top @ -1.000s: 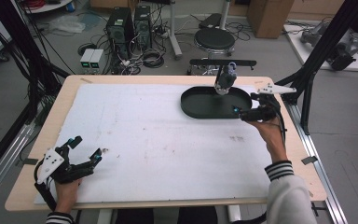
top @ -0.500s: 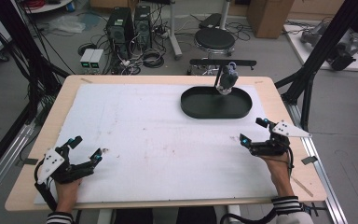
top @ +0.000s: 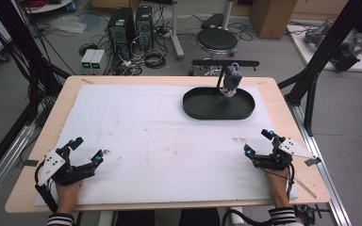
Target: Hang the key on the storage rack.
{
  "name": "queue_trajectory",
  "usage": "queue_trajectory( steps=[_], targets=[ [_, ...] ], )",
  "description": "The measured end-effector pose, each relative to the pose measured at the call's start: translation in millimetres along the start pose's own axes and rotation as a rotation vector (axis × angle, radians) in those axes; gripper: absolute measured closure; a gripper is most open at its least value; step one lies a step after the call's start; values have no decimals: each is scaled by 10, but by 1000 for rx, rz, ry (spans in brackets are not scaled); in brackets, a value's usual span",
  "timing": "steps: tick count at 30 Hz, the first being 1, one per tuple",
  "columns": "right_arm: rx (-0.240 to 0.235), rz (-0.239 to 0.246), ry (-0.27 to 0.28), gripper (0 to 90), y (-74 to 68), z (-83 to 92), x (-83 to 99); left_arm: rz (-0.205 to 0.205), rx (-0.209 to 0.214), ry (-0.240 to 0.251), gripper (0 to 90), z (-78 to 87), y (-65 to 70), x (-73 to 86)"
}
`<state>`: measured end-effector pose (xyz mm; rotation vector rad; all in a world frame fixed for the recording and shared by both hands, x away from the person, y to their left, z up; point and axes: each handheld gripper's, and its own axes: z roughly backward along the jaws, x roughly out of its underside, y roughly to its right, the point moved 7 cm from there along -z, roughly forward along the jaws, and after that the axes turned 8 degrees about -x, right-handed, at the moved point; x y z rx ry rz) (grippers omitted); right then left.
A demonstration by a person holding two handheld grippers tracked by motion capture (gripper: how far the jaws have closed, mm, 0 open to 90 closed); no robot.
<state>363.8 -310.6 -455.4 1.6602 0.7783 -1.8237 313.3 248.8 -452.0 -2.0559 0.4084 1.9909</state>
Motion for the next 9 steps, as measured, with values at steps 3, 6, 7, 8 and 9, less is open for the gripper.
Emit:
queue_trajectory(
  steps=[3,6,7,8,9],
  targets=[
    [-4,17,0,5,-26,-2,3,0,0,-2,121,-1,-2,1],
    [-3,22,-6,5,-34,-7,8,2,0,-1,121,-1,2,2],
    [0,21,-7,6,-31,-5,11,1,1,-1,121,2,1,2],
    [-1,19,-7,5,-32,-6,11,2,0,4,121,2,1,-2],
    [-1,19,-7,5,-32,-6,11,2,0,4,121,2,1,-2]
  ],
)
